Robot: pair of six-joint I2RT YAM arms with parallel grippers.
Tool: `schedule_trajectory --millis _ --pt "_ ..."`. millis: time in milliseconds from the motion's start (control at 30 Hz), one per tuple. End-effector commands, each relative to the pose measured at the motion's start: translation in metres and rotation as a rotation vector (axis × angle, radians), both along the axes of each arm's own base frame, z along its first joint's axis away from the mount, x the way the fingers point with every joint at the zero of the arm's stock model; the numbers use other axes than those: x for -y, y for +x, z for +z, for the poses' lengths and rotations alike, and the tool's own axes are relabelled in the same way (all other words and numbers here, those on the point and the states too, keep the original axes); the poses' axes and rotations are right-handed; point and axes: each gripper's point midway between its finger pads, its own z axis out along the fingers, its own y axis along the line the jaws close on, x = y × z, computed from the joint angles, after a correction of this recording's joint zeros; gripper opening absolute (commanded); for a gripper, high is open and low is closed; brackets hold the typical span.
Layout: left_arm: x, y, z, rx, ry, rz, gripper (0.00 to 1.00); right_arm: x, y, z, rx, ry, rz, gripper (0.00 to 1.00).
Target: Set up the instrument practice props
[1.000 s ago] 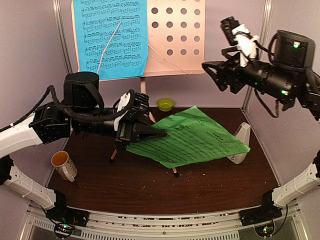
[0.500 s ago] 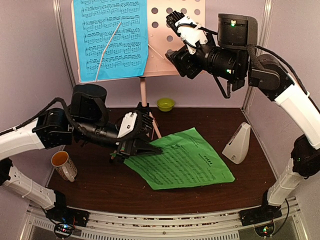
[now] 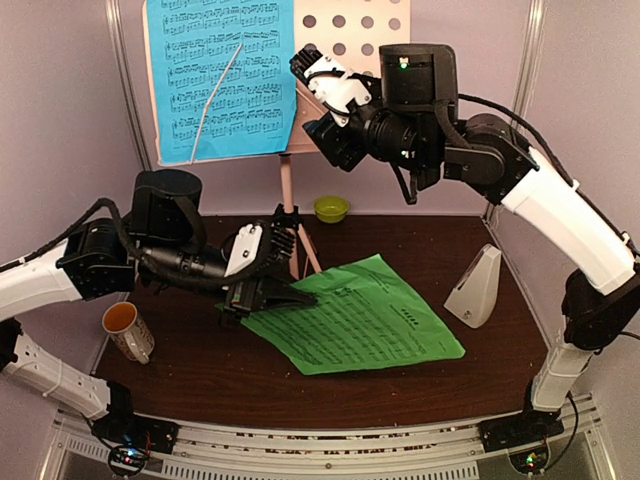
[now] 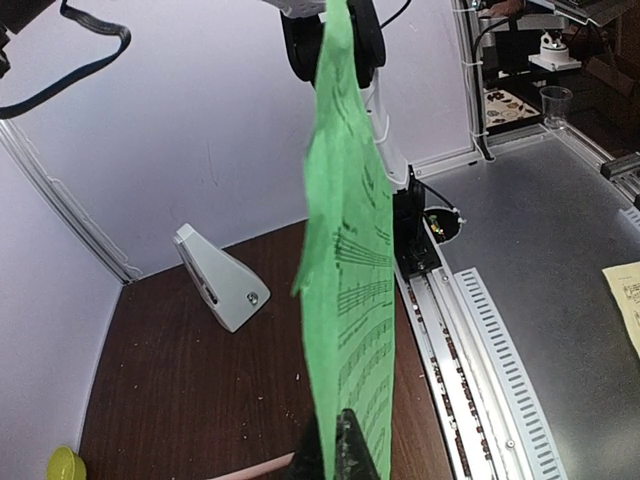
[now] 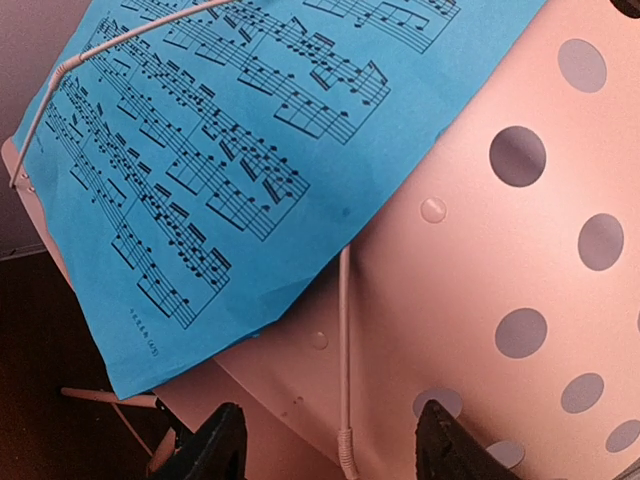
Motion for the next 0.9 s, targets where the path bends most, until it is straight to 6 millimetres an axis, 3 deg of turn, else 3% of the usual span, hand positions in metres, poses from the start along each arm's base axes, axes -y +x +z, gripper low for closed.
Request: schedule_trajectory --millis 0,300,533,800,867 --pt "-0.004 0.000 0.015 0.030 -0.059 0.016 0.00 0.013 0.014 0.014 0.045 0.038 -0.114 0.56" --pt "-0.007 0.003 0.020 0.043 -0.084 0.040 0.00 0.030 0.025 0.025 0.093 0.078 -0.222 0.36" --pt "-0.011 0.008 0.025 0.060 -0.104 0.076 0.00 0.035 0.026 0.024 0.098 0.089 -0.224 0.28" --pt "-0.014 0.017 0.033 0.081 -0.133 0.129 0.00 0.036 0.025 0.027 0.096 0.139 -0.219 0.01" --pt "-0.017 0.018 0.037 0.077 -0.154 0.143 0.00 0.037 0.024 0.030 0.098 0.165 -0.206 0.00"
